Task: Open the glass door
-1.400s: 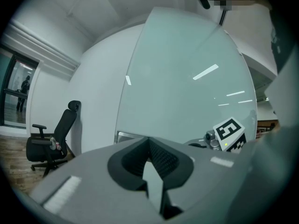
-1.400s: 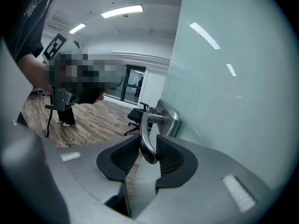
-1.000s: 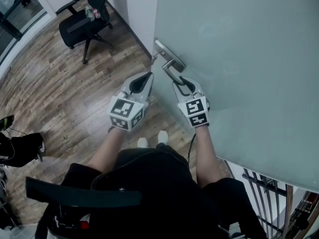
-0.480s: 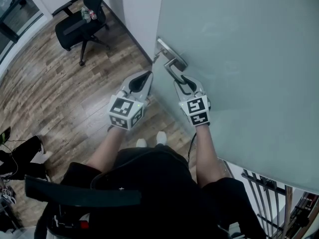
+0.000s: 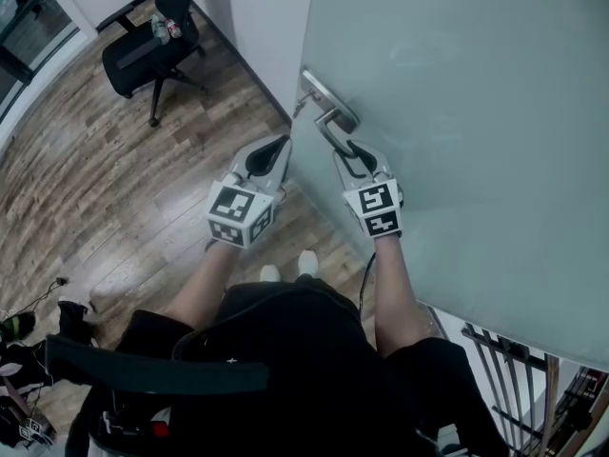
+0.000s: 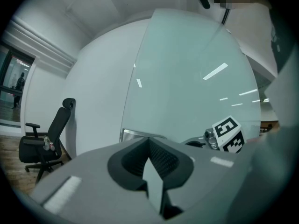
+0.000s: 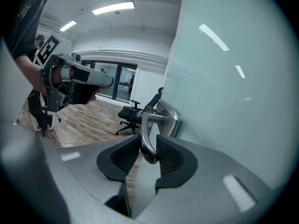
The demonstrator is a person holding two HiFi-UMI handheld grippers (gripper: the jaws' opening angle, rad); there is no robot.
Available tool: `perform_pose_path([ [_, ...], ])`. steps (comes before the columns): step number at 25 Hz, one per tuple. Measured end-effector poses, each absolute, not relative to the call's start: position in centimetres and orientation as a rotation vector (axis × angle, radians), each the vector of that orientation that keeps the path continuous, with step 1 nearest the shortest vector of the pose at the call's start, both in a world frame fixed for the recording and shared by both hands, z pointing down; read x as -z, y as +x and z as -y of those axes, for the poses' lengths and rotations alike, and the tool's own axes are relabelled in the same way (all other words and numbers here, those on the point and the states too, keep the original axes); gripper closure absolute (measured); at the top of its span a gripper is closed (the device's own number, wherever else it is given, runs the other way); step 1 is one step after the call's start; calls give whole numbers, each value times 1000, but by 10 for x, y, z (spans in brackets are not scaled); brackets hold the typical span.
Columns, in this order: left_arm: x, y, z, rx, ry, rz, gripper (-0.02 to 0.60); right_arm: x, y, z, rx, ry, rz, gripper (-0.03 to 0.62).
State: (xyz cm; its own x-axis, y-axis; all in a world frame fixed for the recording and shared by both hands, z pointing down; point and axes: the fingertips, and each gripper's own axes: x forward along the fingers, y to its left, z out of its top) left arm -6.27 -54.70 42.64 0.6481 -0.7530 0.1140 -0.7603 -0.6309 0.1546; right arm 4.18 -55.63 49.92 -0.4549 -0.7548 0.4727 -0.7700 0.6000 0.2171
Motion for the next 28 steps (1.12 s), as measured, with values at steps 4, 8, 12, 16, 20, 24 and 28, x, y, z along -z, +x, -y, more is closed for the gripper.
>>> perform_pose_path([
  [4, -428, -61, 549, -60, 2677, 1240, 583, -500, 45, 560, -41, 1213, 2294, 480],
  [8, -429, -59, 548, -60, 2680, 1233, 583, -500, 46, 561, -41, 1223, 2290, 480],
  [12, -427, -53, 548, -65, 2682, 1230, 583, -497, 52, 562, -44, 1236, 2288, 480],
  [16, -428, -52, 552, -67, 2680, 1230, 583, -498, 54, 568, -49, 1247, 2283, 480],
  [20, -429, -49, 556, -77, 2681, 1229, 583, -498, 59, 574, -55, 1257, 2279, 480],
  [24, -430, -46, 562, -81, 2679, 1232, 583, -500, 63, 582, -62, 1265, 2276, 480],
  [28, -432, -46, 561, -81, 2678, 1229, 583, -500, 63, 584, -70, 1276, 2268, 480],
])
